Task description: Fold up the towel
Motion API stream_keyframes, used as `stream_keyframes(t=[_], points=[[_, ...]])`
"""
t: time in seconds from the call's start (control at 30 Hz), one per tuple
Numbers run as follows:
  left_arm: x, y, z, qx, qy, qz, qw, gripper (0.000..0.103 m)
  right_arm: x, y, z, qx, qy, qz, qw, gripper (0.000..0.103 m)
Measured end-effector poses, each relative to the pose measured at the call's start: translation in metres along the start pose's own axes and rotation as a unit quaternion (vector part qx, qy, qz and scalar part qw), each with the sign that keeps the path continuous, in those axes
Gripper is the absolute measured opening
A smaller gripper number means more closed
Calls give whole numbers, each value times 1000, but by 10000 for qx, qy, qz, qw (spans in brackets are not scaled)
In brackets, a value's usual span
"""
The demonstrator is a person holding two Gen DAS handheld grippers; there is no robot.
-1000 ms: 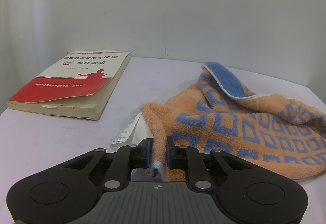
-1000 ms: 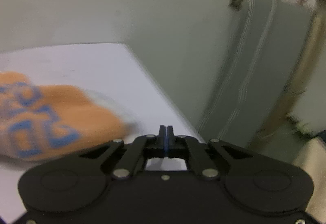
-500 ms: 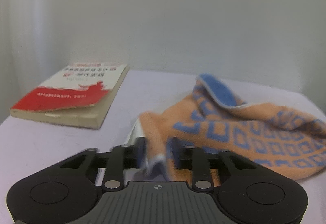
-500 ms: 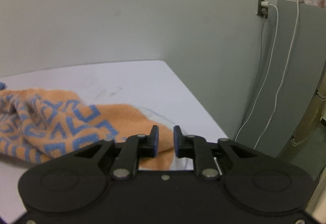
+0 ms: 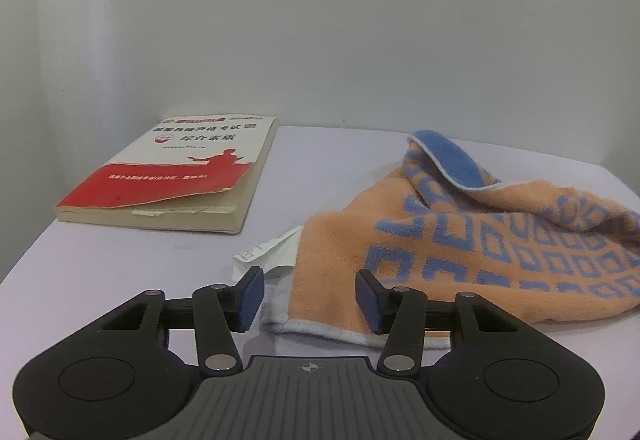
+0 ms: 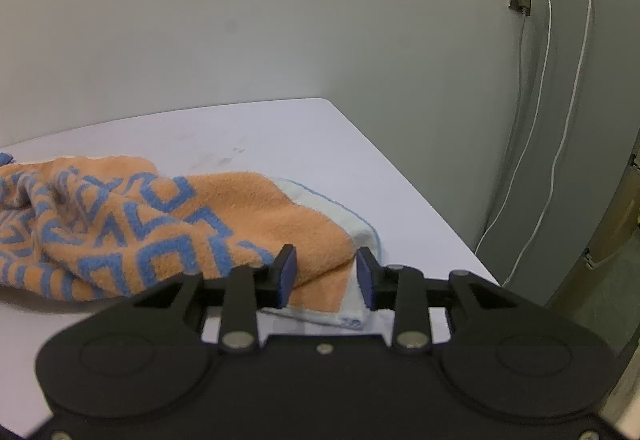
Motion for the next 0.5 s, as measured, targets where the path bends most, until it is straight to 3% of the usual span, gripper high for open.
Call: stream_keyframes(t=[0.1,0.23,0.37,0.5], points=[[7,2,-2,-5,-96,75,9999,45,0,1,-2,30,-11,-3,10000,37],[6,1,-1,-136,30,139,9998,11,-2,2,-3,52,-31,-20,10000,37],[-2,4,-2,57,-46,152,9999,10,-1,3,-3,56,-51,-67,9999,39],[-15,5,7,-193,21,287,9994,10,-1,3,-3,35,-56,-88,9999,40]])
Point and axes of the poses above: each gripper's, at about its wrist camera, not at the fingertips, and x roughly the way its jaws point, z to its left, y to its underside, the point moved 4 cm from there along x, roughly the way its jaws point, and after that the axes turned 12 degrees about -x, right-handed, at the moved point
